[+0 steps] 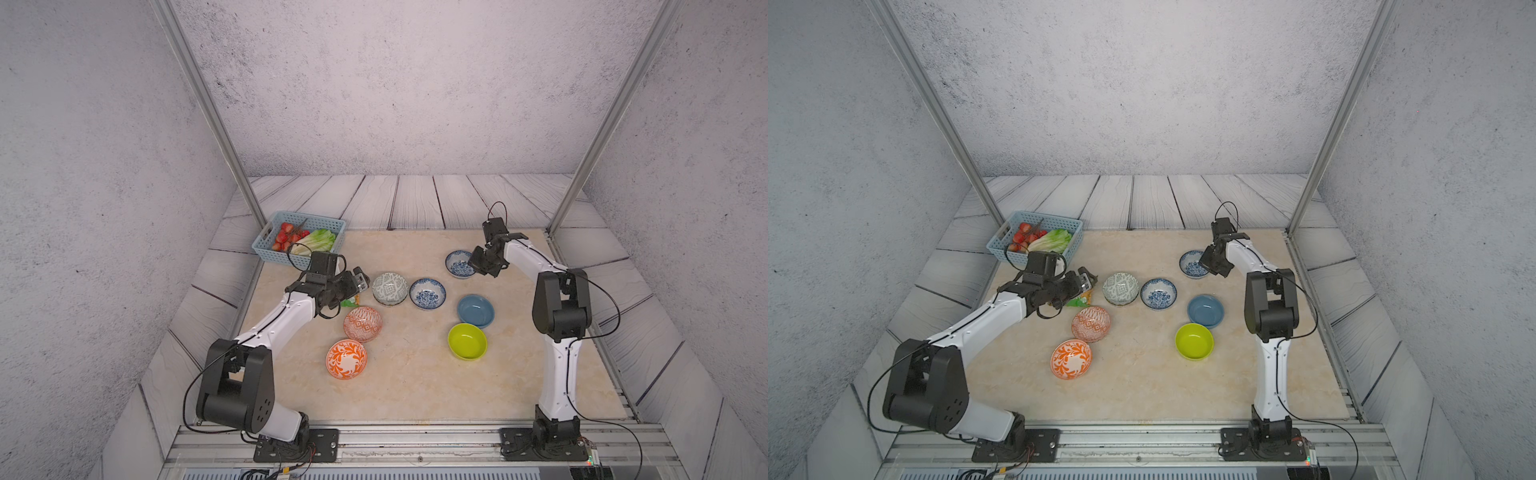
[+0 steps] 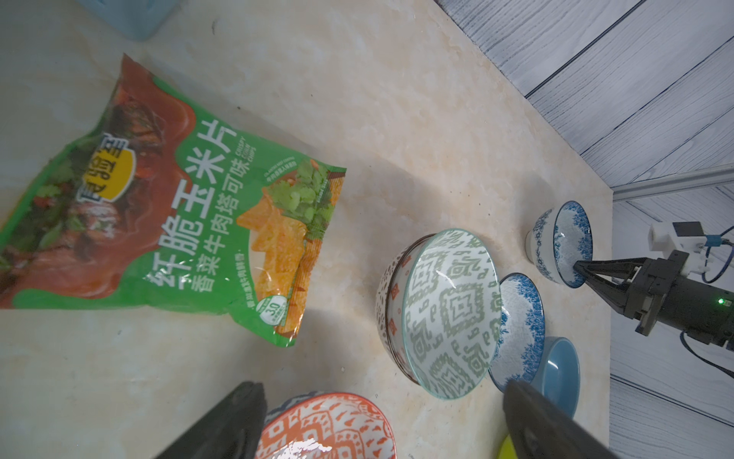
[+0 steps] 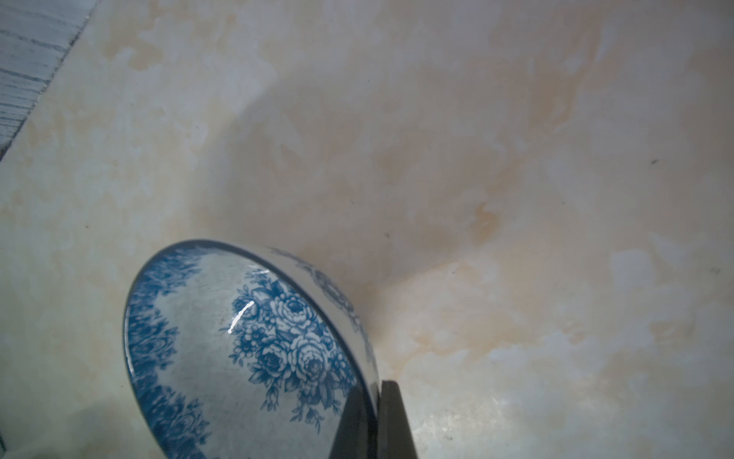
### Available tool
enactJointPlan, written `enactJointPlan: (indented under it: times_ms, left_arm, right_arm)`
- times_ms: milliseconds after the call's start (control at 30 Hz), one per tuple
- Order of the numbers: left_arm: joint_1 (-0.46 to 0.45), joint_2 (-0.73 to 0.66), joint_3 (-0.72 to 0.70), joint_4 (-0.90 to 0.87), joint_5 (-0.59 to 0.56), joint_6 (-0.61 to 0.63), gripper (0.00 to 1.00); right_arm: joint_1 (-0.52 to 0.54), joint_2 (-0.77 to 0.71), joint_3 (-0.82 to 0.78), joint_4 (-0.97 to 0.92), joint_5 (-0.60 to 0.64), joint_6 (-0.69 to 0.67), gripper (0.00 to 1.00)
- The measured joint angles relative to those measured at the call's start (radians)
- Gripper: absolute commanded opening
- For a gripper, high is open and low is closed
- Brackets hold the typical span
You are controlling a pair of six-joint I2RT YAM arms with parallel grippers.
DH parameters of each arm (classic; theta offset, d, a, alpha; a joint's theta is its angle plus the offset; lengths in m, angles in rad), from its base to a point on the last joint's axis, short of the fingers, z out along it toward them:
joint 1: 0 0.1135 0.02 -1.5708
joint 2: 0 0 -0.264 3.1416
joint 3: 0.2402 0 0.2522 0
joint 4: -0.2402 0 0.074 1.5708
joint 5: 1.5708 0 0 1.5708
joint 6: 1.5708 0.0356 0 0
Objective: Stack the bowls
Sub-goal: Pick up the bowl from the center of the board.
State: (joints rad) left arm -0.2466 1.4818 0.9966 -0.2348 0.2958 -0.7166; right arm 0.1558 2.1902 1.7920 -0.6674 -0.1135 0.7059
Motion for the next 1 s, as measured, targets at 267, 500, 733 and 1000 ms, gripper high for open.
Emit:
enactJointPlan:
  times_ms: [267,500,733,1000]
  left_arm:
    - [0.003,0.0,0.0,0.0,0.0,0.0,1.0]
    - [0.003,0.0,0.0,0.0,-0.004,0.001,1.0]
    - [0.003,0.0,0.0,-0.002,-0.014,0.005,1.0]
    - [0.003,-0.006,-0.012,-0.01,-0.019,0.006,1.0]
  right_arm:
    - [0.005,-0.058,-0.047,-0.023,-0.042,-0.011,0.0]
    - [0.03,-0.166,-0.074,-0.033,-0.069,-0.03,0.0]
    - [0.096,-0.245,-0.077,-0.053,-0.078,-0.036,0.0]
    - [0.223,-0.289,-0.128,-0.071,-0.069,-0.033,0.0]
